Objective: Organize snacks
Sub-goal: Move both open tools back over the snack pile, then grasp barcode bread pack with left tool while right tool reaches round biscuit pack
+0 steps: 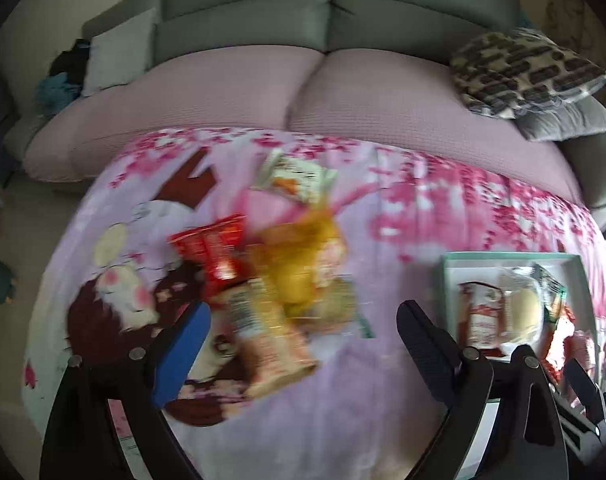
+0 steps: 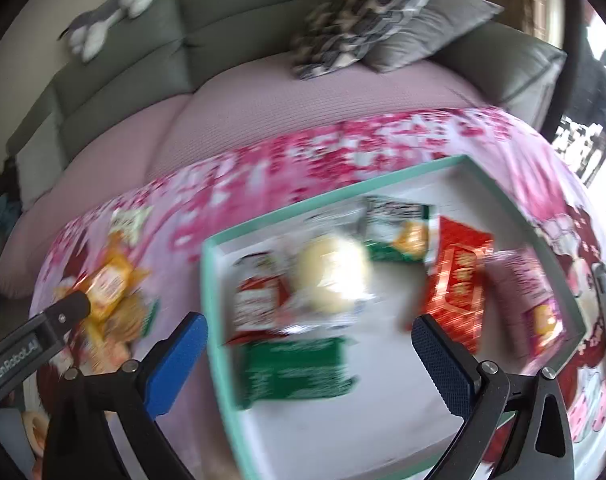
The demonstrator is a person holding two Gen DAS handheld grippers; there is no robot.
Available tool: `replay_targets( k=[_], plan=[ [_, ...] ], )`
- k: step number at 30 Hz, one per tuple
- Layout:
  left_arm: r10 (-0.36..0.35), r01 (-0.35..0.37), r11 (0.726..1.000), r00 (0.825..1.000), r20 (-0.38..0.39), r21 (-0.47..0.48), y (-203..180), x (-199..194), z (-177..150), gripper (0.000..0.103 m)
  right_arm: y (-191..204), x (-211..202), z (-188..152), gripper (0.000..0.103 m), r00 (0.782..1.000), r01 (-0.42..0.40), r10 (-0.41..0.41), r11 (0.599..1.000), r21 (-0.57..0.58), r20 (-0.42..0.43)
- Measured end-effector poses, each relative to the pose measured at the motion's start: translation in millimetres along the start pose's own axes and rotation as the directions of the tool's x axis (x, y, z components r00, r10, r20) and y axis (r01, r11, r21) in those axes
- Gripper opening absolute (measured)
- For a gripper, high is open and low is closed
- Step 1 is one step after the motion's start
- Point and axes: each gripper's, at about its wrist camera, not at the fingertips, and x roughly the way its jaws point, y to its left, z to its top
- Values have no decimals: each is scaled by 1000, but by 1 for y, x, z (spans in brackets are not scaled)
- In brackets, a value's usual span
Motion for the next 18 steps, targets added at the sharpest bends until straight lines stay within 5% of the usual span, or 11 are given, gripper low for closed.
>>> replay_targets(
  k=[11,18],
  plan=[
    [135,-139,974,990,-31,-180,100,2,-18,94,90,13,-33,103,984,-143,123,976,-163,-128],
    [143,-153,940,988,-54,-304,150,5,-28,94,119,14,-42,103,981,-163,133,959,-232,-139]
  ],
)
